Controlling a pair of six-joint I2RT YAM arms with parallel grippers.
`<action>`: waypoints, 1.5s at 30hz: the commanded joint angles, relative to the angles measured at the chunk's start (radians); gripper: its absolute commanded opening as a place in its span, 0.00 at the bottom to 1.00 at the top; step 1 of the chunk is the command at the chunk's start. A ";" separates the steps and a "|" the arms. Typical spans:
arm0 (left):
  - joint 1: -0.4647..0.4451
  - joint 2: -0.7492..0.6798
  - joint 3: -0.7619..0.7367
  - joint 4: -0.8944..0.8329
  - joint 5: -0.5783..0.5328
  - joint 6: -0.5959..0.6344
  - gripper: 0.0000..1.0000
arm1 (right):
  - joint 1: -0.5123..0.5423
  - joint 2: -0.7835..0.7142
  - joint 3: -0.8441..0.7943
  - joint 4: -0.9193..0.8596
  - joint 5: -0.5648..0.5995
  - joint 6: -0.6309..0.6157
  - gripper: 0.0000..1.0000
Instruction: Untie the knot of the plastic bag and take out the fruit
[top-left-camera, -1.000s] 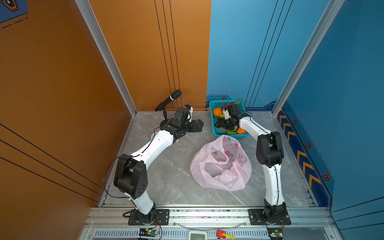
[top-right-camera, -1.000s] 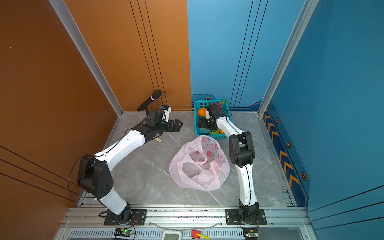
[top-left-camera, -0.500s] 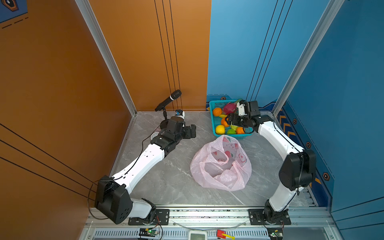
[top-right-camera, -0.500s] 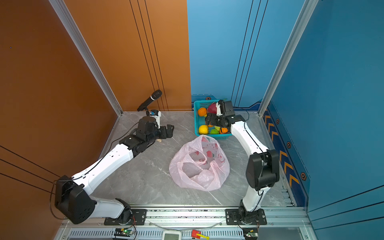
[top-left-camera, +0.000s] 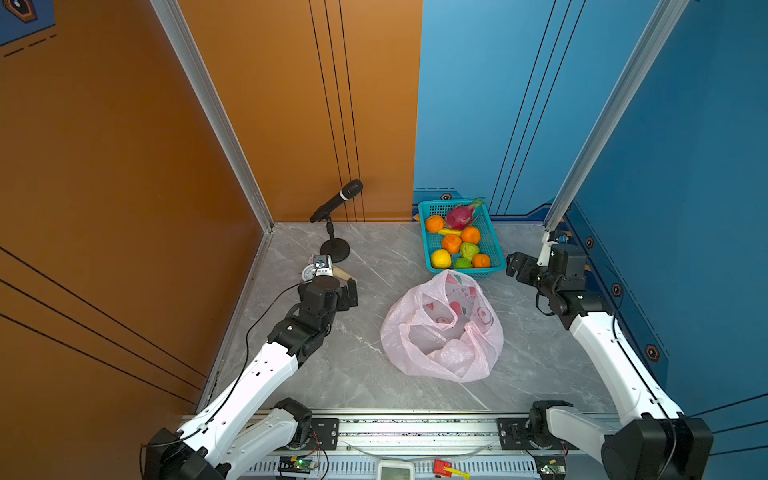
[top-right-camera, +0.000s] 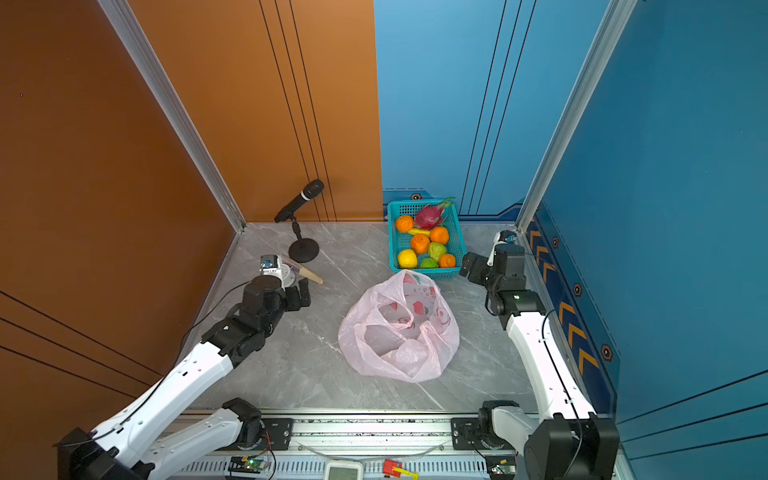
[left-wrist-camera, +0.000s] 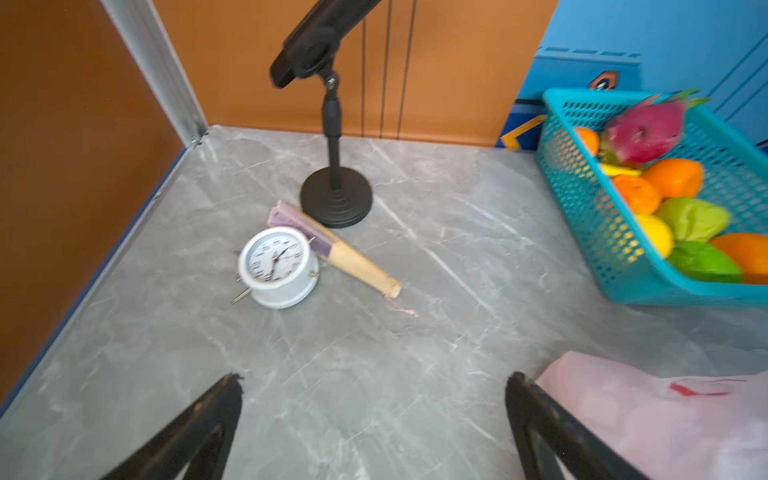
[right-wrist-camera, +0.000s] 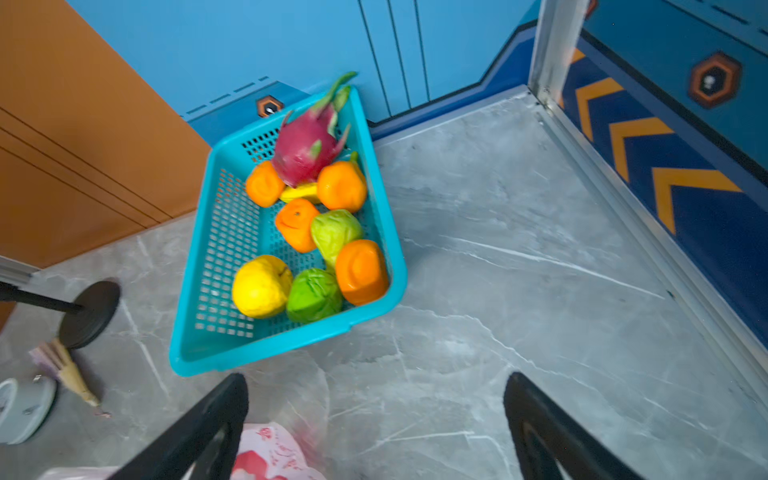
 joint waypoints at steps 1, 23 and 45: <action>0.058 -0.041 -0.089 0.043 -0.038 0.043 0.98 | -0.017 -0.022 -0.105 0.095 0.052 -0.049 0.97; 0.432 0.478 -0.247 0.802 0.432 0.285 0.98 | 0.024 0.418 -0.498 1.088 0.139 -0.287 1.00; 0.420 0.621 -0.327 1.111 0.357 0.304 0.97 | 0.018 0.428 -0.517 1.122 0.138 -0.276 1.00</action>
